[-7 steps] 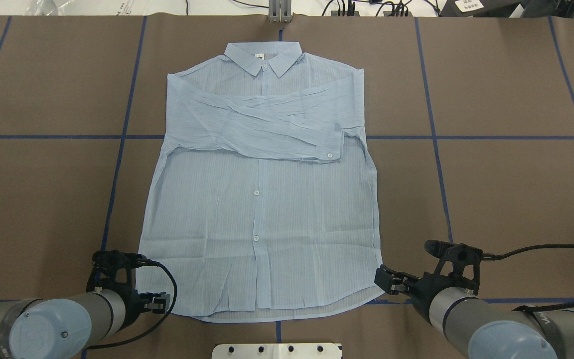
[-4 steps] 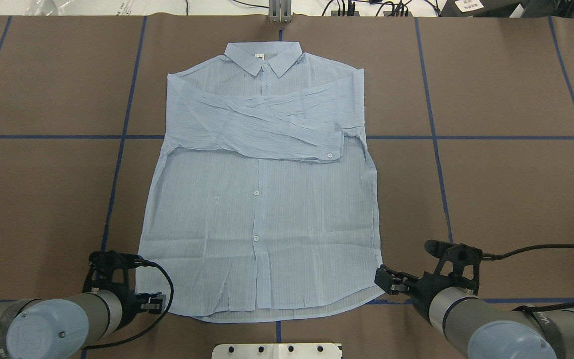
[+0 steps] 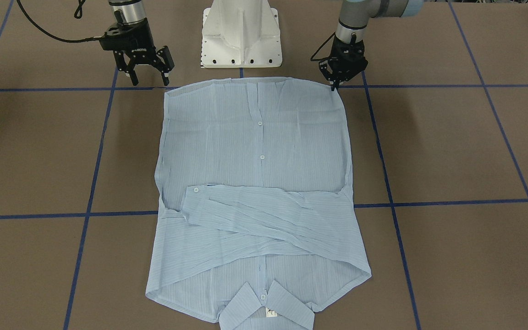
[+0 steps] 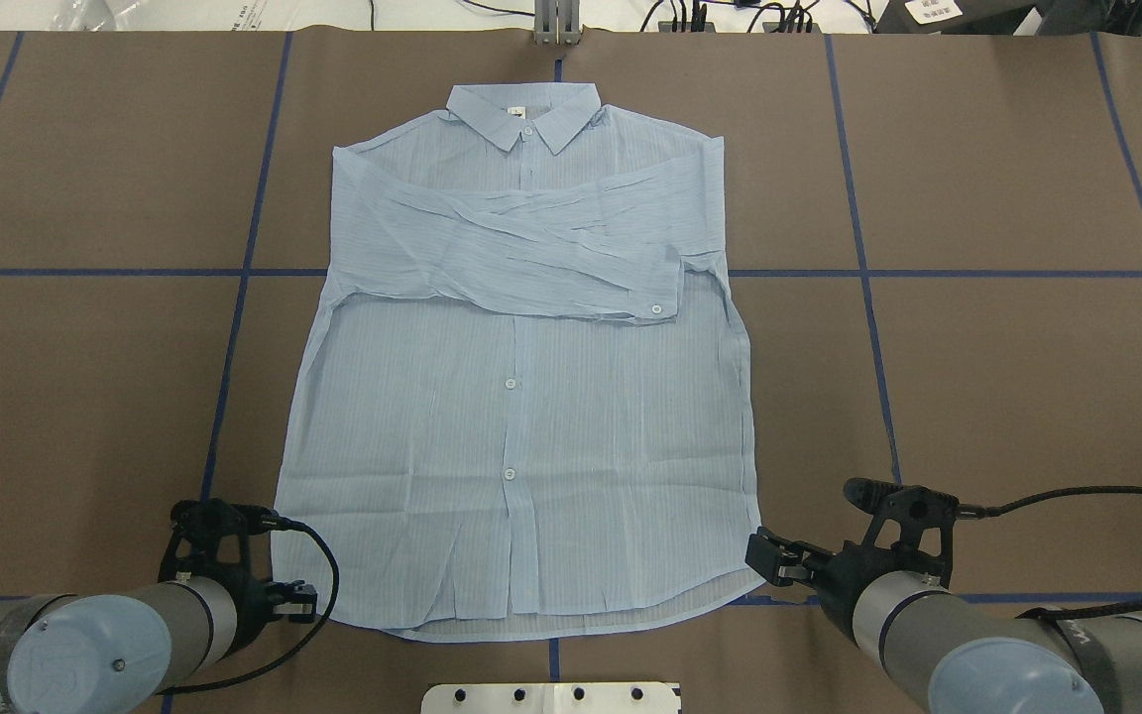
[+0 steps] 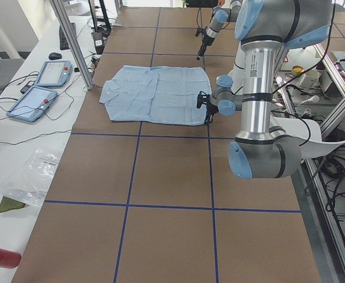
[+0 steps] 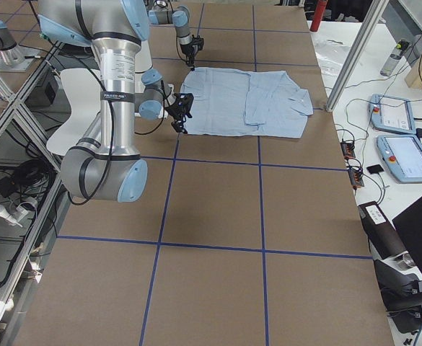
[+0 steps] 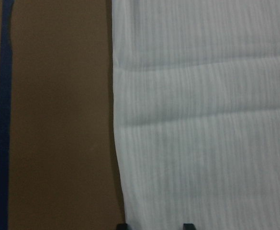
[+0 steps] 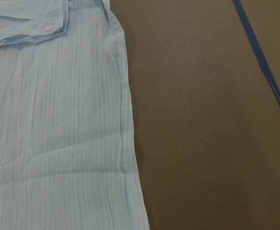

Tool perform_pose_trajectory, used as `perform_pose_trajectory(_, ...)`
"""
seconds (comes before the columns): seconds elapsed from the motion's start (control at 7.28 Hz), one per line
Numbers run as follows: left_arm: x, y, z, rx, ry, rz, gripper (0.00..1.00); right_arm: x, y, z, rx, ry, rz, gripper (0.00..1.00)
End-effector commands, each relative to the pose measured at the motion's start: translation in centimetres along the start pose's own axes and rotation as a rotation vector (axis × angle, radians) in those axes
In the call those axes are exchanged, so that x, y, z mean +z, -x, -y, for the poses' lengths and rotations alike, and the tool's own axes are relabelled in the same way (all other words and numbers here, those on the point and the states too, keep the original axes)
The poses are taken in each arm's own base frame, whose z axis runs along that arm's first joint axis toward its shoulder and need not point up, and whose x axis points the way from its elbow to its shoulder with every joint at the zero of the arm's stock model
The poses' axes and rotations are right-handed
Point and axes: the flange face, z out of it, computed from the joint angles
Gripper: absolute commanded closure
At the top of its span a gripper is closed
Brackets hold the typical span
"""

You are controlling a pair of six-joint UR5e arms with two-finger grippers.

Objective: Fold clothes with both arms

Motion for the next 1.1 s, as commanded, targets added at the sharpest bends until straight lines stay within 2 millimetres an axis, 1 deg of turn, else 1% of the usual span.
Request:
perform_pose_trajectory(0.0, -1.2, -0.3, 0.5, -0.007, -0.007, -0.024, 1.0, 0.1, 0.0, 0.0, 0.001, -0.002, 0.002, 0.0)
perform_pose_trajectory(0.14, -1.5, -1.0, 0.6, -0.009, -0.008, -0.041, 1.0, 0.1, 0.0, 0.0, 0.0, -0.001, 0.003, 0.0)
perform_pose_trajectory(0.27, -1.6, -1.2, 0.7, -0.012, -0.011, -0.05, 1.0, 0.2, -0.1, 0.0, 0.0, -0.003, -0.001, 0.0)
perform_pose_trajectory(0.41, -1.6, -1.3, 0.6, -0.011, -0.012, -0.052, 1.0, 0.4, -0.2, -0.3, -0.003, -0.002, -0.004, 0.03)
perform_pose_trajectory(0.55, -1.7, -1.3, 0.7, -0.011, -0.013, -0.053, 1.0, 0.5, 0.0, -1.3, -0.01, 0.004, -0.002, 0.17)
perform_pose_trajectory(0.69, -1.8, -1.4, 0.7, -0.013, -0.018, -0.063, 1.0, 1.2, 0.2, -2.1, -0.016, -0.001, -0.006, 0.28)
perform_pose_trajectory(0.82, -1.9, -1.4, 0.8, -0.016, -0.021, -0.067, 1.0, 2.8, 0.6, -2.9, -0.023, -0.004, -0.022, 0.37)
perform_pose_trajectory(0.96, -1.9, -1.4, 0.9, -0.015, -0.035, -0.065, 1.0, 3.5, 0.8, -3.4, -0.023, -0.001, -0.027, 0.42)
